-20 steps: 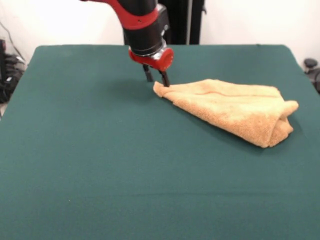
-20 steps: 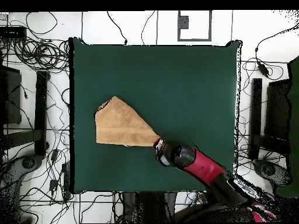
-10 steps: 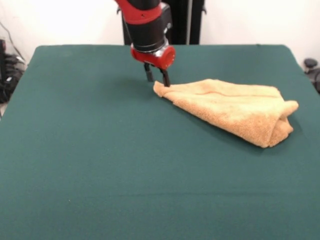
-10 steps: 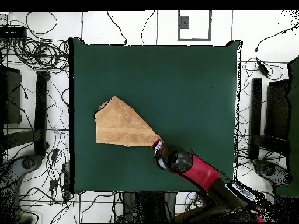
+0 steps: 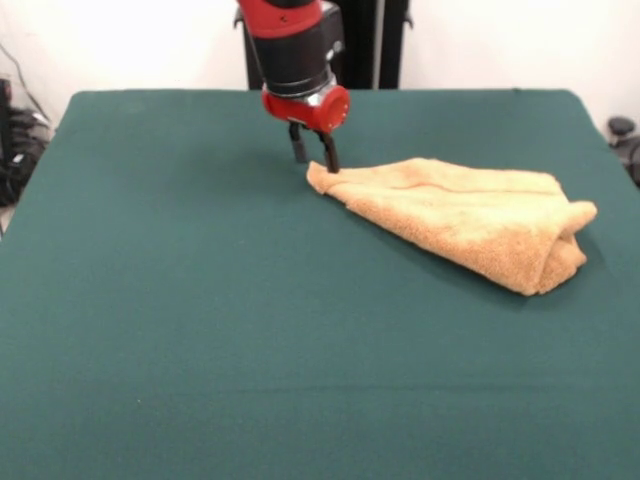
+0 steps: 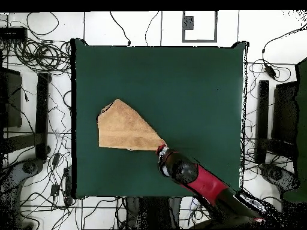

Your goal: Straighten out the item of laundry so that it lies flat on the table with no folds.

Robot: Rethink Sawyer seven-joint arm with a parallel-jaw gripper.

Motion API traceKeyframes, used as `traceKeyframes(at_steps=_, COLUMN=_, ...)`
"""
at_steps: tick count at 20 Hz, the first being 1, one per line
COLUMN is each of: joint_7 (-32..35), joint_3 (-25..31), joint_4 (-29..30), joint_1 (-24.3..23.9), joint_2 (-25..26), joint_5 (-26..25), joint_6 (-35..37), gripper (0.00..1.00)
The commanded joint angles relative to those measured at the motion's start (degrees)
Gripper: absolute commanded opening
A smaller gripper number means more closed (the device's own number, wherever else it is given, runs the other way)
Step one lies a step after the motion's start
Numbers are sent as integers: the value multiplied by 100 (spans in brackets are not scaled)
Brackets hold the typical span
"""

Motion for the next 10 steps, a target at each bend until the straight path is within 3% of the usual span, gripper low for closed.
traceKeyframes(at_steps=1, joint_7=1532, joint_3=1252, joint_4=-9, joint_1=42, joint_2=322, joint_5=24, joint_6=-1093, gripper=100)
traceKeyframes(at_steps=10, joint_7=1368, joint_3=1374, joint_4=196, joint_1=-195, joint_2=362, joint_5=-384, joint_6=-1451, gripper=100)
